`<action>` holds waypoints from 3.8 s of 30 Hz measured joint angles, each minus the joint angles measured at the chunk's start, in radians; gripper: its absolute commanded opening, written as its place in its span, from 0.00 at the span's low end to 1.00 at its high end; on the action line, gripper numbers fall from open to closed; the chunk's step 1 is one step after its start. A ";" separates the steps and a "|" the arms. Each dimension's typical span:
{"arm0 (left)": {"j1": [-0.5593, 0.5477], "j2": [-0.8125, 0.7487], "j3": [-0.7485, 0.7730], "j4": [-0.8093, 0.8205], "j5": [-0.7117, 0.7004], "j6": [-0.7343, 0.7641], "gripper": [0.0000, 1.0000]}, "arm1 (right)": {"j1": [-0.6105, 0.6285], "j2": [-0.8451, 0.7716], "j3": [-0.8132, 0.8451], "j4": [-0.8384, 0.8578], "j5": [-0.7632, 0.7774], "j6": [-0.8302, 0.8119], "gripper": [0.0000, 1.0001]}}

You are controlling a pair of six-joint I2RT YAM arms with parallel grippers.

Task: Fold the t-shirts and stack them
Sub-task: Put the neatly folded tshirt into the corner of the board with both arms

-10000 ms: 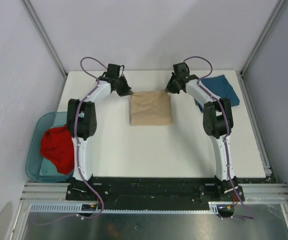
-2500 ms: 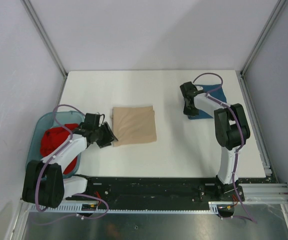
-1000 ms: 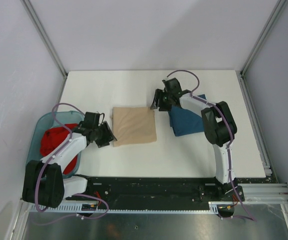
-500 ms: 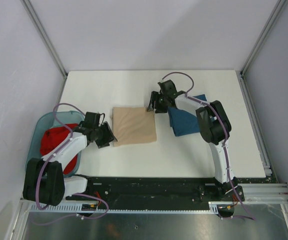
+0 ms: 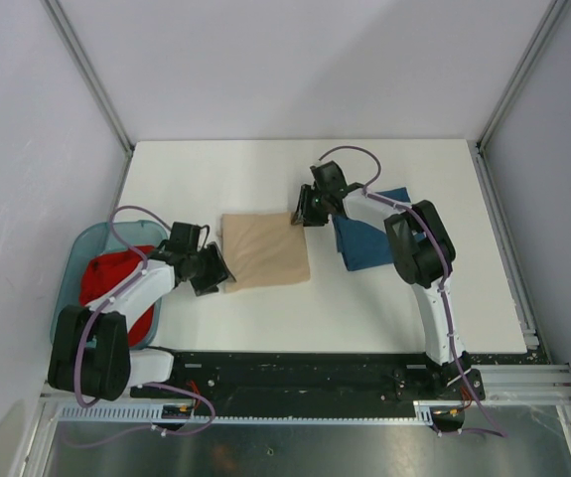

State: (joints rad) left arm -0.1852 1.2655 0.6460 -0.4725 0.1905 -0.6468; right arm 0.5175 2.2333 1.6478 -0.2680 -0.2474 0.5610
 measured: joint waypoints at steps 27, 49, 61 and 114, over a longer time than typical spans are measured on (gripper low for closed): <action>0.003 0.069 -0.012 0.099 0.014 -0.061 0.00 | 0.035 -0.007 0.000 -0.019 0.092 0.032 0.00; 0.004 -0.064 0.069 0.036 0.071 -0.061 0.00 | 0.120 -0.178 0.004 -0.118 0.299 -0.047 0.00; 0.003 -0.071 0.111 0.012 0.084 -0.061 0.00 | 0.122 -0.215 0.017 -0.157 0.340 -0.066 0.00; -0.088 0.402 0.266 0.108 -0.030 -0.063 0.01 | 0.096 -0.163 0.019 -0.161 0.330 -0.066 0.00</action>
State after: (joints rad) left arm -0.2729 1.6676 0.9115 -0.3645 0.1608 -0.7094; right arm 0.6132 2.0705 1.6672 -0.4290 0.0822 0.4950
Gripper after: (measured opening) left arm 0.077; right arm 0.162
